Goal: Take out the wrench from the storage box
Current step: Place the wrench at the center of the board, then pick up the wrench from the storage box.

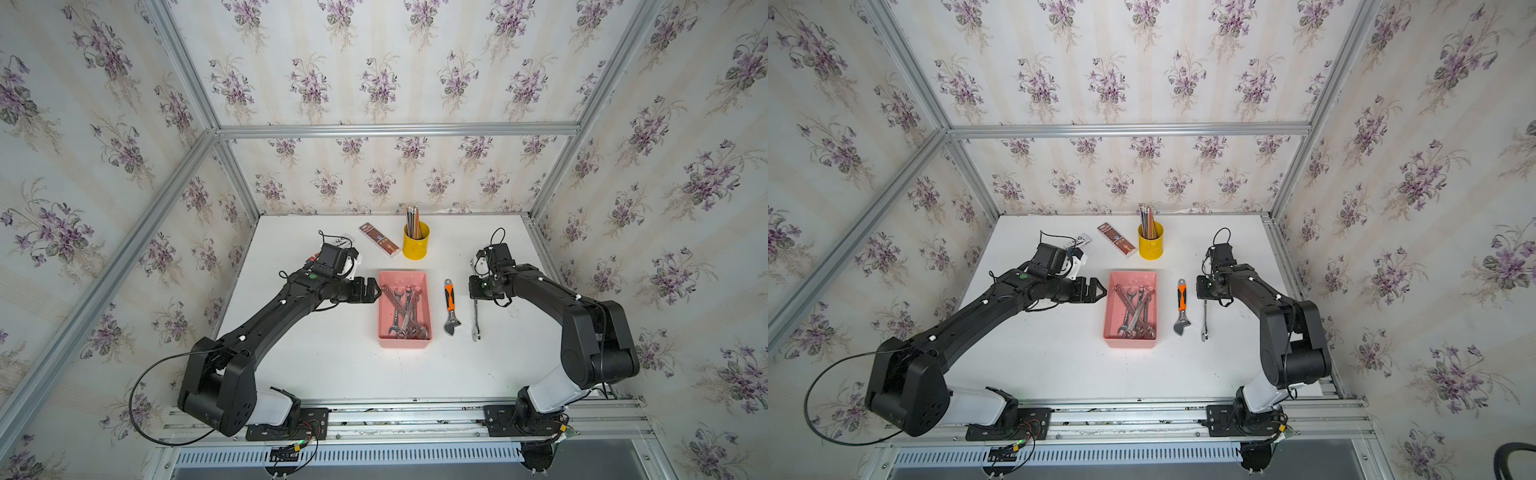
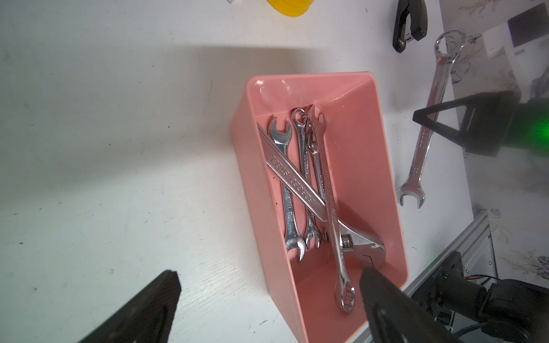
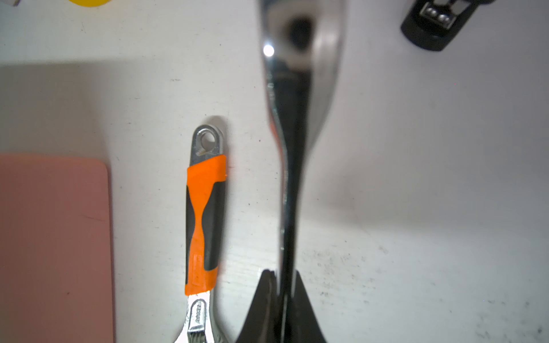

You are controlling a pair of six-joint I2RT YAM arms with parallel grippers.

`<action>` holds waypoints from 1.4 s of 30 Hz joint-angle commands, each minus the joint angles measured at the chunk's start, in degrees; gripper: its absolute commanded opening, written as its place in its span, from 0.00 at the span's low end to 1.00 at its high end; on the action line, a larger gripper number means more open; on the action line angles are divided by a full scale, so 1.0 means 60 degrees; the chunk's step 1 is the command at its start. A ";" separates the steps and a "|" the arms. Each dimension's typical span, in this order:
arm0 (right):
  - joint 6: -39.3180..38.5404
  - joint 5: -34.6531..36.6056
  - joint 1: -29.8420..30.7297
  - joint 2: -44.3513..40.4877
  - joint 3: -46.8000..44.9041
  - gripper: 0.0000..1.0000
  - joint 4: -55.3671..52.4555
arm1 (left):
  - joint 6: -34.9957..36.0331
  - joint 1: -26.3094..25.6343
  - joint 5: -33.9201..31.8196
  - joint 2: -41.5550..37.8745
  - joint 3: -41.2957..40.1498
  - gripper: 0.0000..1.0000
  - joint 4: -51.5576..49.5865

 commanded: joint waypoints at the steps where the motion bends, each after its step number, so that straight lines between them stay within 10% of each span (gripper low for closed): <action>1: -0.0287 -0.0513 -0.0101 0.0314 0.0113 0.00 0.0473 | -0.0023 0.0003 0.0041 -0.0044 -0.0008 0.99 0.0159; 42: 0.0233 -0.0558 -0.0421 0.0964 0.0210 0.36 0.1016 | -0.0045 -0.0010 0.0173 0.0014 0.0104 0.99 0.0189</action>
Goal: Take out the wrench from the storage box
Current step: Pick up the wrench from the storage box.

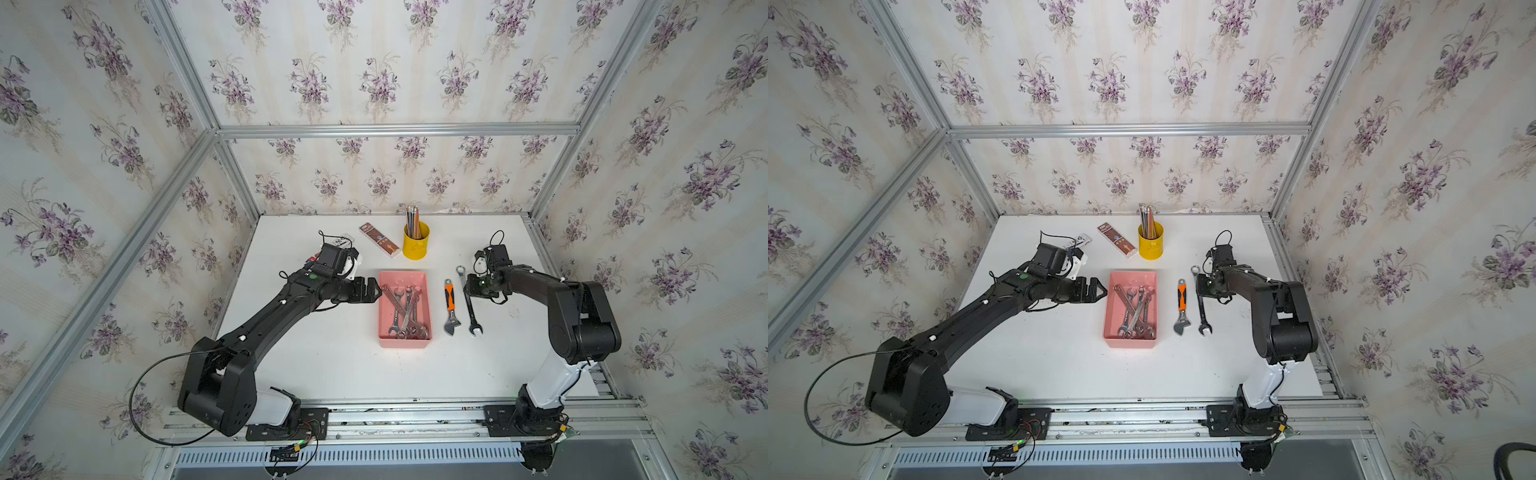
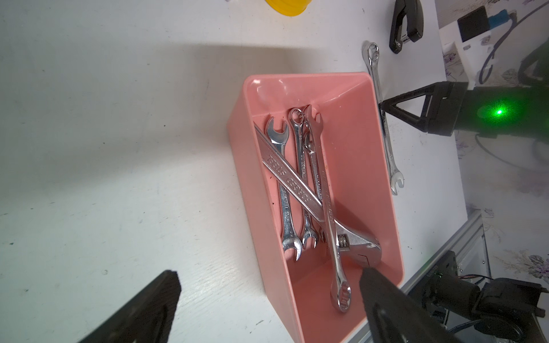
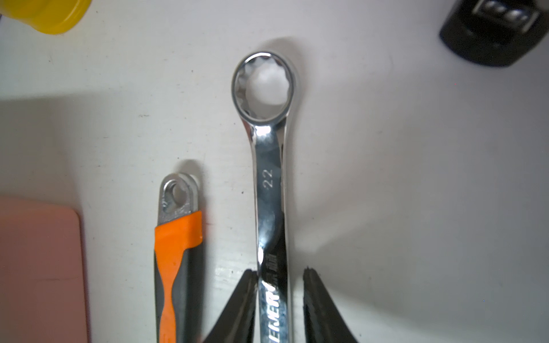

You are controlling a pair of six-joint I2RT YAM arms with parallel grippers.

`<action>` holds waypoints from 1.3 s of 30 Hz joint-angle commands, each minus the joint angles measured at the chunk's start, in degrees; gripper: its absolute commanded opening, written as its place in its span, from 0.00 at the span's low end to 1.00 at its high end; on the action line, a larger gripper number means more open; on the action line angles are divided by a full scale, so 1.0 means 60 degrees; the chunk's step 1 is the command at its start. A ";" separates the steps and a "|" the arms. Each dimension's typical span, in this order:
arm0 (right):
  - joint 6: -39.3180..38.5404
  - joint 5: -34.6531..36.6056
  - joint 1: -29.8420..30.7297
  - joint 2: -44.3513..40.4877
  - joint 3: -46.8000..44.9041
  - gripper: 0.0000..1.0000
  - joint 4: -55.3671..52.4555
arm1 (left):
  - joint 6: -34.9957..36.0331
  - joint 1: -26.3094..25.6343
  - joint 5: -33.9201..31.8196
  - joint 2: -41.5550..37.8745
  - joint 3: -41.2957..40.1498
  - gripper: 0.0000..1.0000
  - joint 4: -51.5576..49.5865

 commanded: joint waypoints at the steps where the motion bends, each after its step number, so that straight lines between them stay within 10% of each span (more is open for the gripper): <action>1: 0.0067 0.0141 0.0012 -0.0428 0.0161 0.37 -0.0373 | 0.0053 -0.0006 0.0064 0.0003 0.0130 0.99 0.0134; 14: 0.2938 0.0304 0.2222 -0.2520 0.0699 0.63 -0.1930 | -0.0019 0.0067 0.0377 0.0010 0.0147 0.99 0.0268; 24: 0.6759 0.1828 0.5146 -0.1796 0.1833 0.61 -0.2403 | 0.0082 0.0238 0.0647 0.0430 0.0018 0.99 0.0559; 39: 0.8547 0.2635 0.6053 0.1024 0.3318 0.52 -0.3300 | 0.0021 0.0374 0.0751 0.0153 -0.0498 0.99 0.0932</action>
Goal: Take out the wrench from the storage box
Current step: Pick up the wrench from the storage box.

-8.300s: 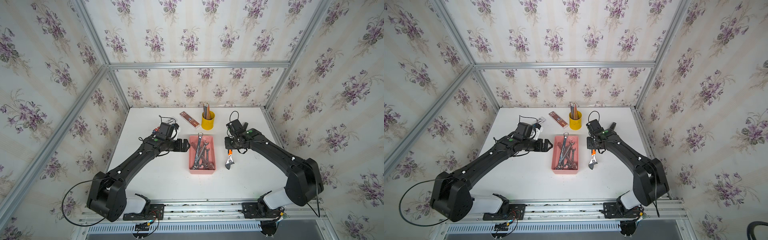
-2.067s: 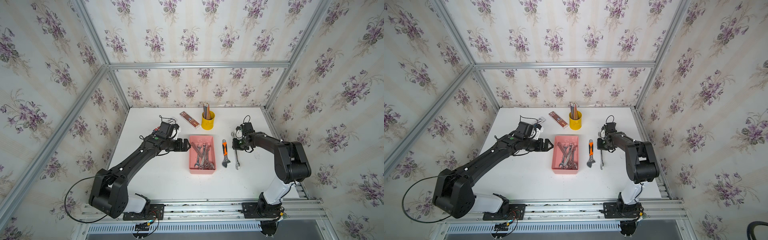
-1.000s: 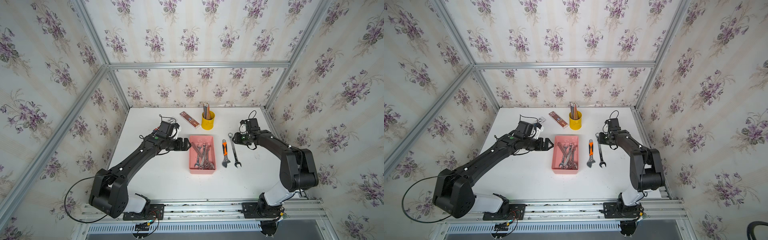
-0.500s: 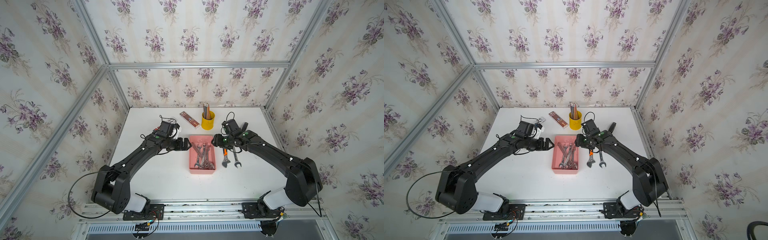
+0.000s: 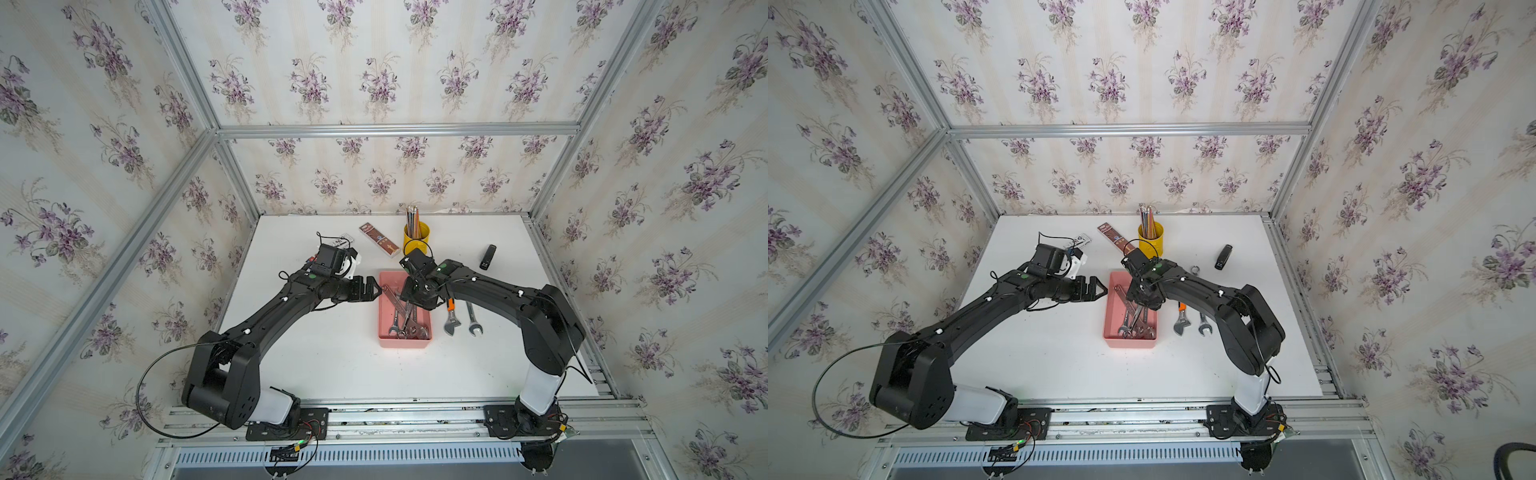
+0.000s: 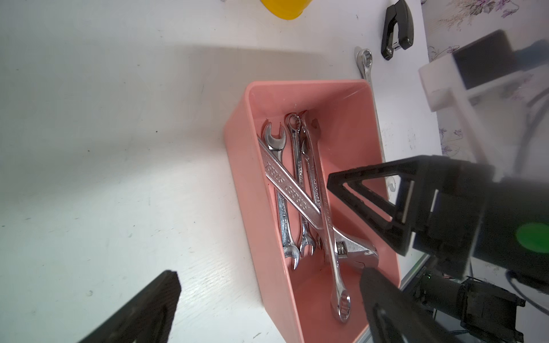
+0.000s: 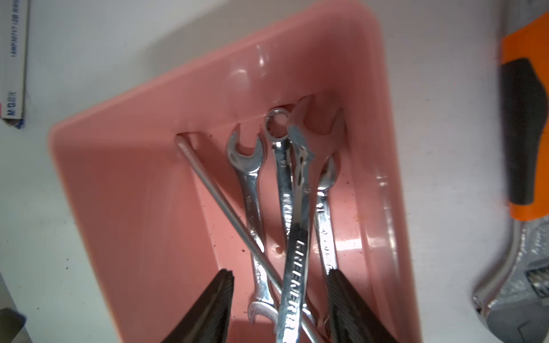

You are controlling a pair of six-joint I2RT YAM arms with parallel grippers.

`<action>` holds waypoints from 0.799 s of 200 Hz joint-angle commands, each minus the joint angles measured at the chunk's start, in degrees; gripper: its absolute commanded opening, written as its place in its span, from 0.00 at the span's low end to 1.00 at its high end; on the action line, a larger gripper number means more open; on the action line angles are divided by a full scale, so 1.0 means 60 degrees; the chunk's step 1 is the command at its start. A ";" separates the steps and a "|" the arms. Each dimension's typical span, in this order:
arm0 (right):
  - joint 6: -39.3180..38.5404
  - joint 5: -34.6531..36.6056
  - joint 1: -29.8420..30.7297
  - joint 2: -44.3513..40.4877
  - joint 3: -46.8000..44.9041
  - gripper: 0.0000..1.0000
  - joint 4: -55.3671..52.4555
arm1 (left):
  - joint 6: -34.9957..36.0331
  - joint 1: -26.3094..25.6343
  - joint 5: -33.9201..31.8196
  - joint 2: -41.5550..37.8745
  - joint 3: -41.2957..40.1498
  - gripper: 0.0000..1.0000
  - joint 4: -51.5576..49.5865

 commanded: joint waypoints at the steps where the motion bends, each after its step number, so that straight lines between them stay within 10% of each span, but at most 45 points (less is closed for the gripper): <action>1: 0.0656 0.0168 0.0022 0.0307 0.0051 0.51 -0.0220 | 0.0024 0.0014 0.0083 -0.0058 -0.0106 0.99 0.0215; 160: 0.0999 -0.0111 0.0026 0.1091 0.0164 0.21 0.0376 | -0.0005 0.0102 0.0147 -0.0541 -0.0566 0.99 0.0317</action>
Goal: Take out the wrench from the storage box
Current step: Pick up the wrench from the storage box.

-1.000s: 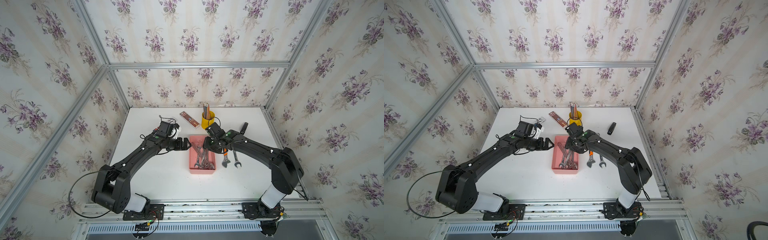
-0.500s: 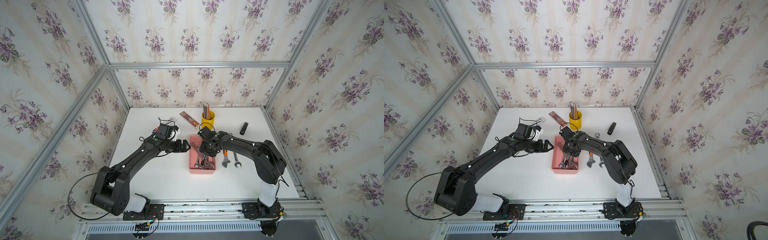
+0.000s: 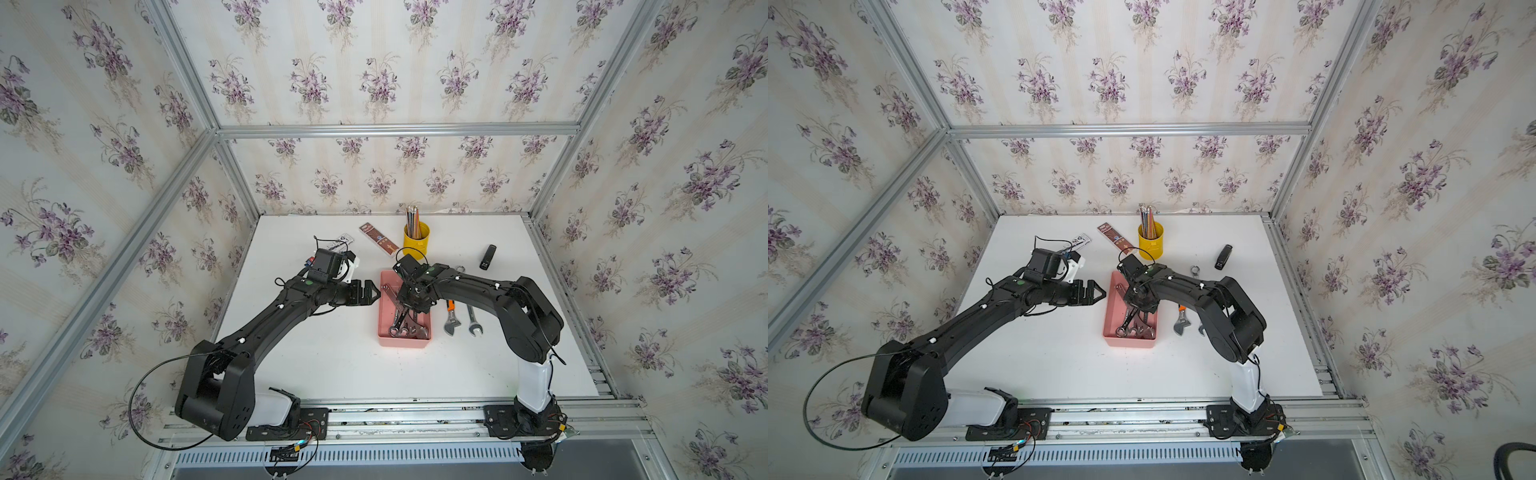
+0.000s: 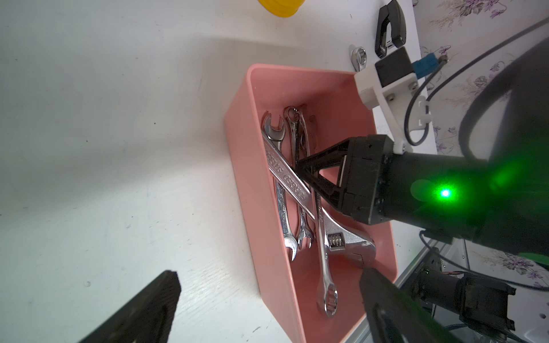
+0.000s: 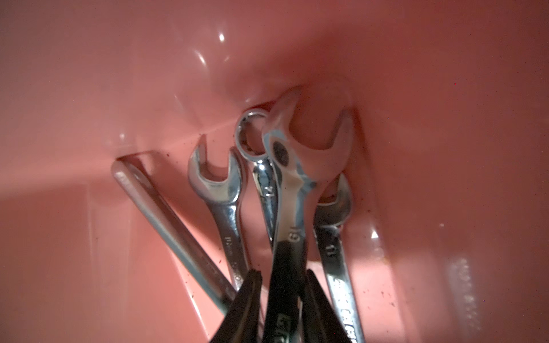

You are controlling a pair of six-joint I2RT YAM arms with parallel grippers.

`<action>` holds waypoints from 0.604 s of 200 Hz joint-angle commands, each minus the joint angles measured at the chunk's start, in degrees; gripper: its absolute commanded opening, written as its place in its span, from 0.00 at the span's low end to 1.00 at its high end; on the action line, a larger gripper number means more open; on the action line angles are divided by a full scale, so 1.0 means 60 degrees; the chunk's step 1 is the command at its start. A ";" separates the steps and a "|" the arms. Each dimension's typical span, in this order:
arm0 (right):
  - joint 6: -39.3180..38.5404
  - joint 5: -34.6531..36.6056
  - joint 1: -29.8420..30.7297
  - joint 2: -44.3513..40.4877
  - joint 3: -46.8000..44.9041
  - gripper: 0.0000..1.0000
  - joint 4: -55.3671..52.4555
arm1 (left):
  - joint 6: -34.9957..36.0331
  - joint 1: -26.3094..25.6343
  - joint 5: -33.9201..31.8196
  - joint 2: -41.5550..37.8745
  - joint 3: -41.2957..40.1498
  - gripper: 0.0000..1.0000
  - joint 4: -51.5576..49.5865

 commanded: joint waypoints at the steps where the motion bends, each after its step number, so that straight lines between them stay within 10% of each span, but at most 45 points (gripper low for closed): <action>1: 0.0085 -0.0043 -0.0007 -0.0071 0.0022 0.21 -0.0298 | 0.0032 0.0033 0.0073 -0.0060 -0.0053 0.99 0.0070; 121: -0.0184 0.0583 0.0308 -0.1362 0.0472 0.00 -0.0845 | -0.0010 0.0036 0.0085 0.0042 0.0045 0.99 0.0067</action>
